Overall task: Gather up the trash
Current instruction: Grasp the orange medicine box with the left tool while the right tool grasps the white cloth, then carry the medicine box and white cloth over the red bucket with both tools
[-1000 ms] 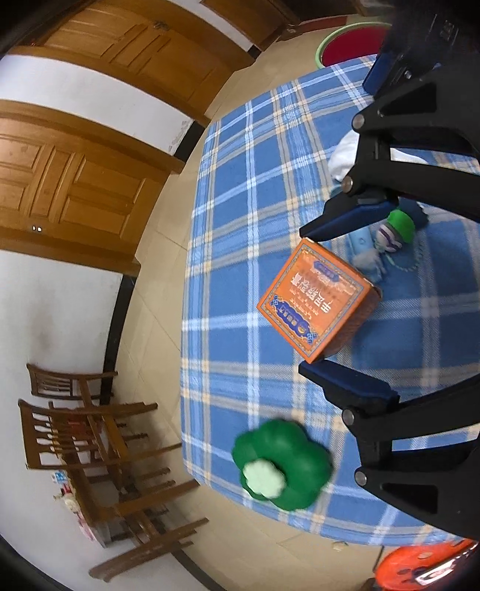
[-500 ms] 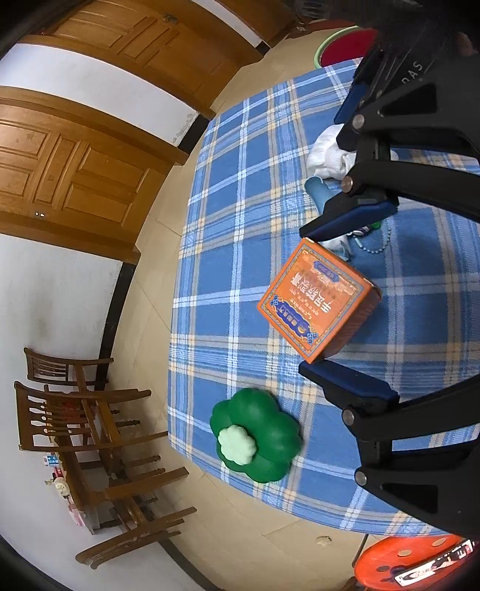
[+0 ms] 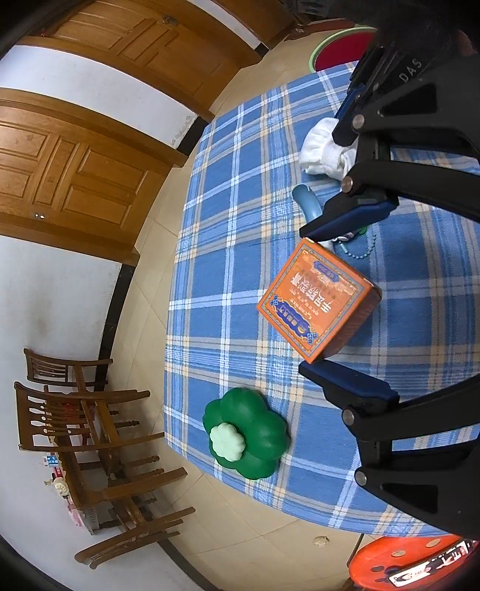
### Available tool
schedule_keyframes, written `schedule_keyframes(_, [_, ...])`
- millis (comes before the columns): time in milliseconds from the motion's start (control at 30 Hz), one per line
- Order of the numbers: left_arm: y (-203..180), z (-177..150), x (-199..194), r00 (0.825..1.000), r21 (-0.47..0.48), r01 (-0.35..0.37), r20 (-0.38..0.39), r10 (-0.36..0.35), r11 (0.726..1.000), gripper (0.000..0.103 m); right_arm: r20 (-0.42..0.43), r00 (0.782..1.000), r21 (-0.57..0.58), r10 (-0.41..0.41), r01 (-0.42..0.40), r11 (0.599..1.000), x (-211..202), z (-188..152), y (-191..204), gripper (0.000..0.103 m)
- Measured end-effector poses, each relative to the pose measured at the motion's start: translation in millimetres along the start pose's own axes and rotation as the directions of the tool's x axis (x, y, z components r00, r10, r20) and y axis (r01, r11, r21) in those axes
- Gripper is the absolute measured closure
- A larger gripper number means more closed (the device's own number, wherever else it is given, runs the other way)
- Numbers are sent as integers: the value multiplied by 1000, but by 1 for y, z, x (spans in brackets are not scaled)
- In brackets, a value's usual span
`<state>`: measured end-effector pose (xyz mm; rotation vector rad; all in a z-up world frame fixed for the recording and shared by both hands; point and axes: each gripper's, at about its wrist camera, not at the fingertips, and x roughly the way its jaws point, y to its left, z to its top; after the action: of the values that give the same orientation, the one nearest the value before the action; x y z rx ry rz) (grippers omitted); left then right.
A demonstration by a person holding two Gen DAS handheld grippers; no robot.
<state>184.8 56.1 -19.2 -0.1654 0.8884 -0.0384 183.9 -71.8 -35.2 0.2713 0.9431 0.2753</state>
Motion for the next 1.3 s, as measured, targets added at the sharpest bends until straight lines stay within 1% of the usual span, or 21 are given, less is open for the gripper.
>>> schedule_keyframes(333, [-8,-6,-14,1000,7,20,9,-20,1000,37,74,997,30,20,-22,999,-42,-8,-7,84])
schedule_keyframes(667, [-28,-17,-34,998,26,61,23,-61,998,37,153,988,64,5,-15,998,-87,-22,-19,84])
schedule_keyframes(800, [-38,-22,-41,996,36,84,23,-85,996,37,181,983,82,-9,-6,997,-105,-29,-26,84])
schedule_keyframes(1000, [-55,-29,-53,990,50,137,28,-139,989,37,221,974,116,-42,16,993,-132,-40,-40,84])
schedule_keyframes(1300, [-95,-39,-63,980,115,195,12,-198,974,37,278,954,190,-109,57,980,-169,-57,-72,84])
